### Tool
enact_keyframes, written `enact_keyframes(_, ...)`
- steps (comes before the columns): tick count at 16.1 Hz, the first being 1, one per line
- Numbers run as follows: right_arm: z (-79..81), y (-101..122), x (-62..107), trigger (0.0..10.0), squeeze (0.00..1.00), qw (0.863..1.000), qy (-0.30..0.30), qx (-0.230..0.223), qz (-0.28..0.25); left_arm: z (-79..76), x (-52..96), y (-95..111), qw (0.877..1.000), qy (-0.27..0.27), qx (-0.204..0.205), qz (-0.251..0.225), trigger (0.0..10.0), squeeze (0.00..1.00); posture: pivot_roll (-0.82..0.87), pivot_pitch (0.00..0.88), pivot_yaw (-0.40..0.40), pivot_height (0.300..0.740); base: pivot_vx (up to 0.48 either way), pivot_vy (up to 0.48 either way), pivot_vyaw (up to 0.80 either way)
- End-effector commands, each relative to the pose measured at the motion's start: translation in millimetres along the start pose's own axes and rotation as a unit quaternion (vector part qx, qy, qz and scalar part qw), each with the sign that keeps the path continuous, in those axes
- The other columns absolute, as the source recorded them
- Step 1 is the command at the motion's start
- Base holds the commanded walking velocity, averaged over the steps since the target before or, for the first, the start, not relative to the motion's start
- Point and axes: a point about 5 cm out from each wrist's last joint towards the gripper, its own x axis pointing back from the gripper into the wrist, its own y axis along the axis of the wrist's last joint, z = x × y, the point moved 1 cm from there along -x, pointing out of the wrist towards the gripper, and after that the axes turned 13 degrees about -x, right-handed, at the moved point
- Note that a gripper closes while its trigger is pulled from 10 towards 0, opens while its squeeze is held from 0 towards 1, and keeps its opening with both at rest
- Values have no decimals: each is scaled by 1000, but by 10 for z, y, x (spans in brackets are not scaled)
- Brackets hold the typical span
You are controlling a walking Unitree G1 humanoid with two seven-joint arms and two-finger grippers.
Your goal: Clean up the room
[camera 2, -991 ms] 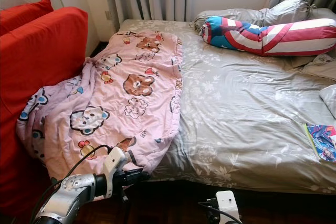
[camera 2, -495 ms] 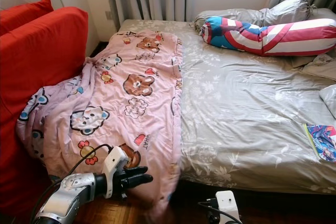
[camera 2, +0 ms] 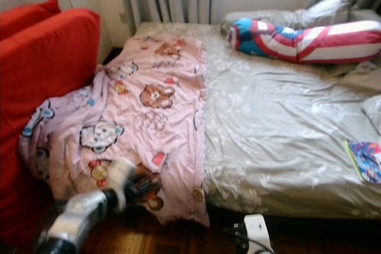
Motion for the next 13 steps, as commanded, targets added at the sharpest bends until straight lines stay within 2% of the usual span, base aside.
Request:
enact_keyframes(1,9,1,-2,10000,0,1000,1,3,1,52,27,-116,999,37,9,25,10000,0,-22,23,-18,740,0,0,0)
enact_keyframes(2,24,6,-6,10000,0,1000,0,0,1,135,123,-505,982,134,65,114,10000,0,-13,15,-10,740,0,0,0)
enact_keyframes(4,38,10,-10,10000,0,1000,0,-1,0,91,202,-721,971,148,69,175,10000,0,-21,9,-7,740,0,0,0)
enact_keyframes(8,63,24,-17,10000,0,1000,-2,-9,-2,-4,348,-1015,950,187,101,227,10000,0,-14,0,4,740,0,0,0)
enact_keyframes(12,62,28,-18,10000,0,1000,-9,-14,-5,-80,475,-1198,939,196,122,255,10000,0,-21,0,21,740,0,0,0)
enact_keyframes(13,63,39,-20,10000,0,1000,-10,-15,-8,-111,564,-1304,929,204,133,278,10000,0,-19,0,19,740,0,0,0)
